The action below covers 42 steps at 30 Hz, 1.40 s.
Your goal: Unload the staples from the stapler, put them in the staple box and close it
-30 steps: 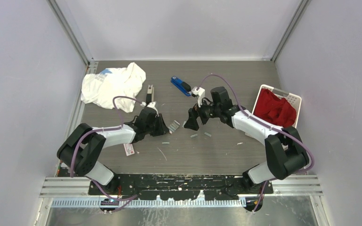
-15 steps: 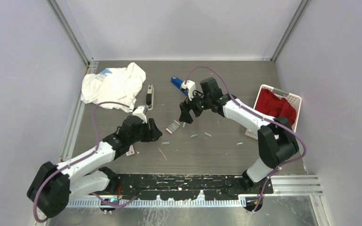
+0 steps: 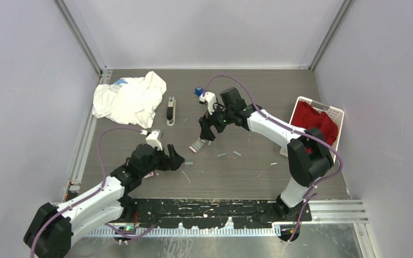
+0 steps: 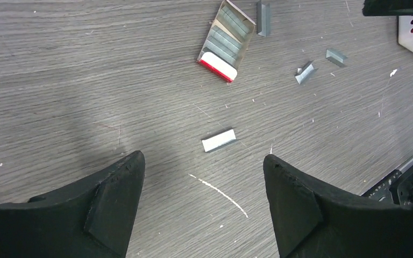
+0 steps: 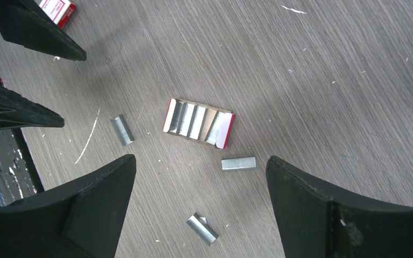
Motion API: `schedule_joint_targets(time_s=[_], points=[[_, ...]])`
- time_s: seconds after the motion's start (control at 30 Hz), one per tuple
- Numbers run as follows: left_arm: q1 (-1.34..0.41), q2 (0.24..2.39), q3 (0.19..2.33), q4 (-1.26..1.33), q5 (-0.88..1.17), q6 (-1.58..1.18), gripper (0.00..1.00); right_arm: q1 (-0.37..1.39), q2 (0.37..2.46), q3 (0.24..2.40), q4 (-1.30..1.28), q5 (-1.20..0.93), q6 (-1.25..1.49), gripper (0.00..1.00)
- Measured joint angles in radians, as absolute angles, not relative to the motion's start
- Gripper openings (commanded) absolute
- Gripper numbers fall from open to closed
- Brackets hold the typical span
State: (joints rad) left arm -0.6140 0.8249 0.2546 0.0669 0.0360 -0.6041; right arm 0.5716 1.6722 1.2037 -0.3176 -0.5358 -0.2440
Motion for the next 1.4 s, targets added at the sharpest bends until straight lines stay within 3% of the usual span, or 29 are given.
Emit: schedule_joint_targets(time_s=[0.5,1.2,1.4], points=[[-0.613,0.866,0.244,0.116,0.0,-0.628,0.78,0.609,1.775,1.212,-0.308,-0.443,-0.198,0.93],[-0.613,0.995,0.244,0.194,-0.021,-0.655,0.72,0.655,1.939,1.349,-0.372,-0.337,-0.183,0.67],[-0.613,1.078,0.245,0.24,-0.014,-0.661,0.71,0.656,1.961,1.349,-0.392,-0.347,-0.185,0.66]])
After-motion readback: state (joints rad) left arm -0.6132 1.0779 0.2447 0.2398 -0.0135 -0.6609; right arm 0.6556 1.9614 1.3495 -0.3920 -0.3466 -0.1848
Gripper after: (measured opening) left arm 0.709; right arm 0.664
